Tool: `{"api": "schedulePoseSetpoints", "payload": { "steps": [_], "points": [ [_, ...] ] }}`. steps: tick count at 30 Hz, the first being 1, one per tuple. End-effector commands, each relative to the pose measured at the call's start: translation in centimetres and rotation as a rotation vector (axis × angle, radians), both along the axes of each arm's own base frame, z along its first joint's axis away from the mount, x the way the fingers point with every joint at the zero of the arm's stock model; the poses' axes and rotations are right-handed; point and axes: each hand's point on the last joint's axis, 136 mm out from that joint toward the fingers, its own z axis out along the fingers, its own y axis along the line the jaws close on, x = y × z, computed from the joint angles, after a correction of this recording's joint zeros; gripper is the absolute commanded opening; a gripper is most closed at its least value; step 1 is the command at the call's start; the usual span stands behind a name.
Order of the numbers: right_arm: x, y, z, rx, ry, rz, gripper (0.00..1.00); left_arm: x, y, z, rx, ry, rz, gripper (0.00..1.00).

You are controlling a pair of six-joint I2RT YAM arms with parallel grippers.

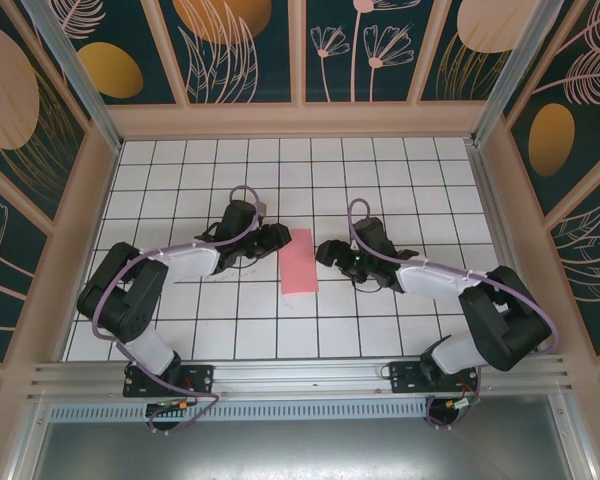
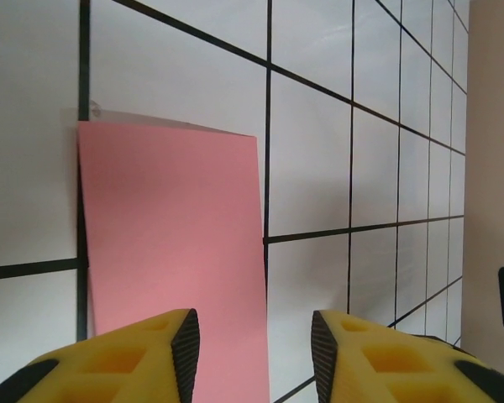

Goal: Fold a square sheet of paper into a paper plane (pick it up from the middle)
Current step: Fold the paper at the center of the table.

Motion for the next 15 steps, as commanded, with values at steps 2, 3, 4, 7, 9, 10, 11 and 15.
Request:
{"api": "schedulePoseSetpoints", "payload": {
  "steps": [2, 3, 4, 7, 9, 10, 11, 15],
  "points": [
    [0.6, 0.4, 1.1, 0.065, -0.021, -0.026, 0.80, 1.3, -0.1, -1.2, 0.059, 0.006, 0.032, 0.38],
    [0.6, 0.5, 1.0, 0.068, -0.015, -0.022, 0.80, 1.4, -0.3, -1.5, 0.057, 0.011, 0.031, 0.37],
    [0.6, 0.6, 0.9, 0.068, -0.009, -0.018, 0.80, 1.5, -0.6, -1.6, 0.040, 0.015, 0.028, 0.36],
    [0.5, 0.8, 0.4, 0.067, 0.010, -0.013, 0.80, 1.7, -1.0, -2.2, 0.031, 0.031, 0.019, 0.32],
    [0.4, 0.9, 0.1, 0.070, 0.022, -0.008, 0.79, 1.7, -0.6, -2.7, 0.055, 0.037, 0.029, 0.32],
    [0.3, 1.0, 0.1, 0.073, 0.025, -0.004, 0.78, 1.5, -0.3, -3.0, 0.070, 0.042, 0.036, 0.31],
    [0.2, 1.1, 0.0, 0.075, 0.032, 0.001, 0.78, 1.5, -0.2, -3.1, 0.078, 0.043, 0.036, 0.31],
    [0.0, 1.6, -0.4, 0.078, 0.054, 0.020, 0.75, 0.9, 0.2, -4.4, 0.102, 0.068, 0.036, 0.31]
  ]
}}
